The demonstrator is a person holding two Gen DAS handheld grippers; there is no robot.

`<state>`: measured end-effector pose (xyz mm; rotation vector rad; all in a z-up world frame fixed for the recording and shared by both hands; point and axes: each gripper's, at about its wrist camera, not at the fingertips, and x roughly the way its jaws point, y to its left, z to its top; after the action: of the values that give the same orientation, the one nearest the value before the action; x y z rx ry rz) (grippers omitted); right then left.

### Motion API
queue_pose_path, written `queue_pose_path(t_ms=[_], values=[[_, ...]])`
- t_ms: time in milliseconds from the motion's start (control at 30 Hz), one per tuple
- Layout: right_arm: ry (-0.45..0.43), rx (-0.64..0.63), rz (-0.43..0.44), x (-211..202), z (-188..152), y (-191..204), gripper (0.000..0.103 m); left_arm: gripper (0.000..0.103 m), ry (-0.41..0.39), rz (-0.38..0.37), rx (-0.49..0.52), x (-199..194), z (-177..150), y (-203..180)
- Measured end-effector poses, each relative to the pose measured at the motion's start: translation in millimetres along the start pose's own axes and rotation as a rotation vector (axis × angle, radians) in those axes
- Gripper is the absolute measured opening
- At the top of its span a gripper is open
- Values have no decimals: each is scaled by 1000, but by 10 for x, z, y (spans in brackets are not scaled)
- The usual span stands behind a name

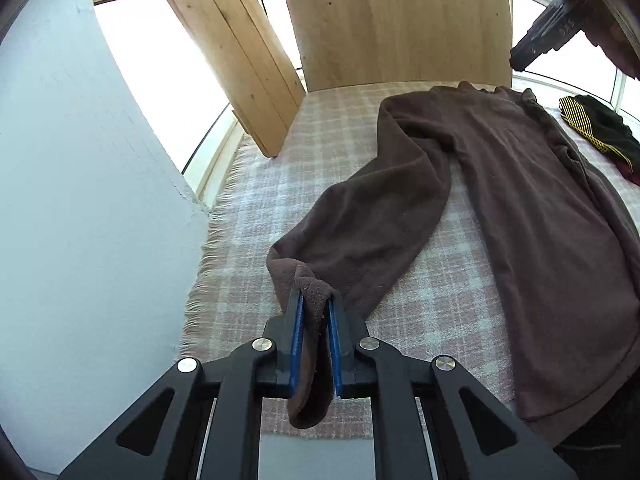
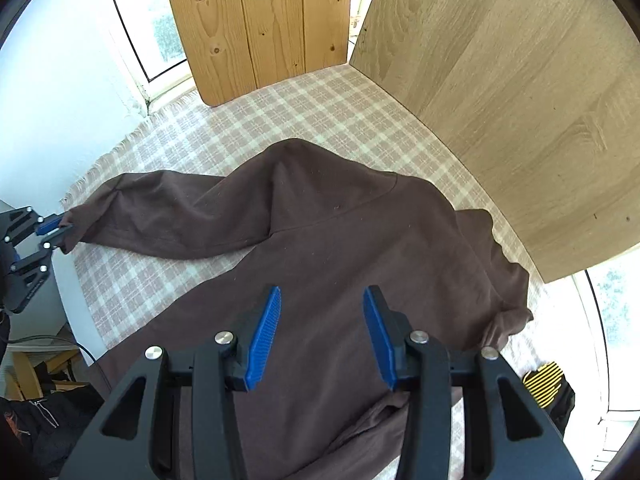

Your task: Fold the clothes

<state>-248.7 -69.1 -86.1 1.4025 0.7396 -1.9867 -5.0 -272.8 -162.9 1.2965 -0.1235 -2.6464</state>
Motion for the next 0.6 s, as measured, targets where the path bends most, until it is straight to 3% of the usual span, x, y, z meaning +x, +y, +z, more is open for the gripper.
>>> queue_pose_path(t_ms=[200,300,400,467,600], values=[[18,-18,0,561,452,-251,43,8,-36,15,-215,-476,152,556],[27,23,69,724,506,-314,43,6,-76,-71,-369,-703,139,815],[60,75,169,875,482,-322,43,3,30,21,-334,-549,-65,770],[69,54,214,902,384,-161,43,3,59,-26,-348,-498,-203,690],[55,-65,194,889,169,252,43,6,82,-70,-304,-383,-349,403]])
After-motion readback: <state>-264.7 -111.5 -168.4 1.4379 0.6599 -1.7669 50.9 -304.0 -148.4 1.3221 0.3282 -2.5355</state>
